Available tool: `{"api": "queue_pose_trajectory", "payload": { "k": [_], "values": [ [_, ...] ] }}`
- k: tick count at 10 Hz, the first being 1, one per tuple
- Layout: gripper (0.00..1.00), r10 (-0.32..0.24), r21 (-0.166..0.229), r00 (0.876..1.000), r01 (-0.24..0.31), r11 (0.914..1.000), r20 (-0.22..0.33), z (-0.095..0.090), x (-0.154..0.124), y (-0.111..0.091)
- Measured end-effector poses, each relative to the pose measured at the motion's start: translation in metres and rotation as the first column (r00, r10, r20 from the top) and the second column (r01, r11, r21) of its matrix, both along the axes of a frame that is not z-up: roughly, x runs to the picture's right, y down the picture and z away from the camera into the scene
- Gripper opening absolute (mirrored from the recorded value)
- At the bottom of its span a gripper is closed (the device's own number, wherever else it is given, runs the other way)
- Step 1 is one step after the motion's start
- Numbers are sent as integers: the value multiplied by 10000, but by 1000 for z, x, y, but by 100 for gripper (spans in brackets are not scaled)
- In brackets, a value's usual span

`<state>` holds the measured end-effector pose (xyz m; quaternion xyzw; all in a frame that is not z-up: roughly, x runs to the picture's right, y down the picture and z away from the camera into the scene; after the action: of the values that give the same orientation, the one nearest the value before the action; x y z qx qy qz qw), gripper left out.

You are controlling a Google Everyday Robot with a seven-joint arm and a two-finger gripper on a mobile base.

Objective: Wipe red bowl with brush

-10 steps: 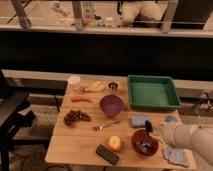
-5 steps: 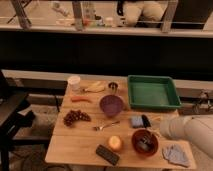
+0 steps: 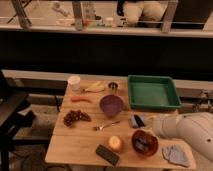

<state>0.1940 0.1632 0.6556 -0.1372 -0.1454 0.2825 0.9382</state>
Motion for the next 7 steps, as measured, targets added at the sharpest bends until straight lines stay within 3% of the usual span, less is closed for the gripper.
{"api": "queue_pose_trajectory", "payload": {
  "k": [7],
  "values": [
    [2, -543, 603, 9985, 538, 9967, 70, -36, -16, -5]
  ]
}}
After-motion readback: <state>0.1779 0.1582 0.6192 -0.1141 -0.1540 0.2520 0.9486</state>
